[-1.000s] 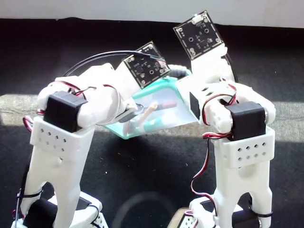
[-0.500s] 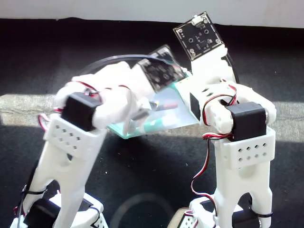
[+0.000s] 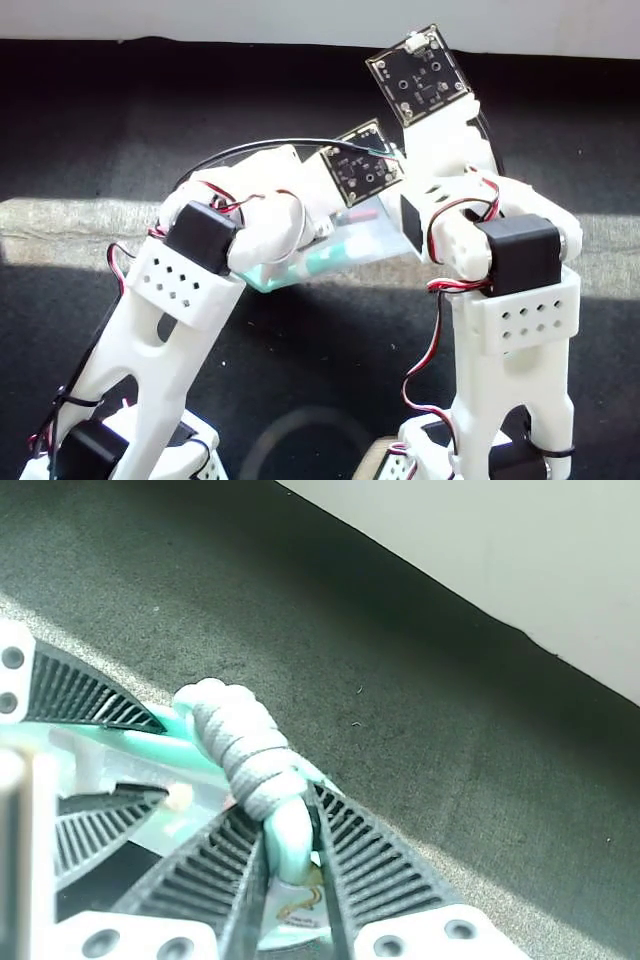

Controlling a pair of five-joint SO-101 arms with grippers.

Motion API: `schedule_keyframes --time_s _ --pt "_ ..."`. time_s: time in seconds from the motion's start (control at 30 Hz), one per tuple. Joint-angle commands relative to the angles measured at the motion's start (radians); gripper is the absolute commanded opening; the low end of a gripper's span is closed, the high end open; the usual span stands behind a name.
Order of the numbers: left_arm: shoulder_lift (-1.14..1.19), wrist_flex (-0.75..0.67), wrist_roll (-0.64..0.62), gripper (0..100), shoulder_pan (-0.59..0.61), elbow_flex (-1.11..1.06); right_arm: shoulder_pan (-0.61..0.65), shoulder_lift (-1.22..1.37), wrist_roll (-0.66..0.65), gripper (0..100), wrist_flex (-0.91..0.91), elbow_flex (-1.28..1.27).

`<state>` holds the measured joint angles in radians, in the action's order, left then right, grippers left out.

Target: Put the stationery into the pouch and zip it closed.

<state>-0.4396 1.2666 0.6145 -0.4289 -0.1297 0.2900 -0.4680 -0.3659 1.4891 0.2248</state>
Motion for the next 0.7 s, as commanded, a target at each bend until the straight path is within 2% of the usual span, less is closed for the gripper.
schedule_keyframes --time_s 0.0,0.1,0.43,0.67 --pt "-0.022 -0.011 0.002 6 0.042 0.038 -0.008 -0.013 0.011 0.5 0.005 0.041" --pt "-0.022 0.028 -0.034 6 0.073 0.070 -0.008 -0.012 0.012 0.5 0.030 0.036" --pt "-0.058 0.348 -0.115 6 0.071 0.260 -0.007 -0.048 0.012 0.5 0.174 0.025" --pt "-0.208 0.411 -0.114 6 0.073 0.202 -0.008 -0.142 0.008 0.5 0.186 -0.099"
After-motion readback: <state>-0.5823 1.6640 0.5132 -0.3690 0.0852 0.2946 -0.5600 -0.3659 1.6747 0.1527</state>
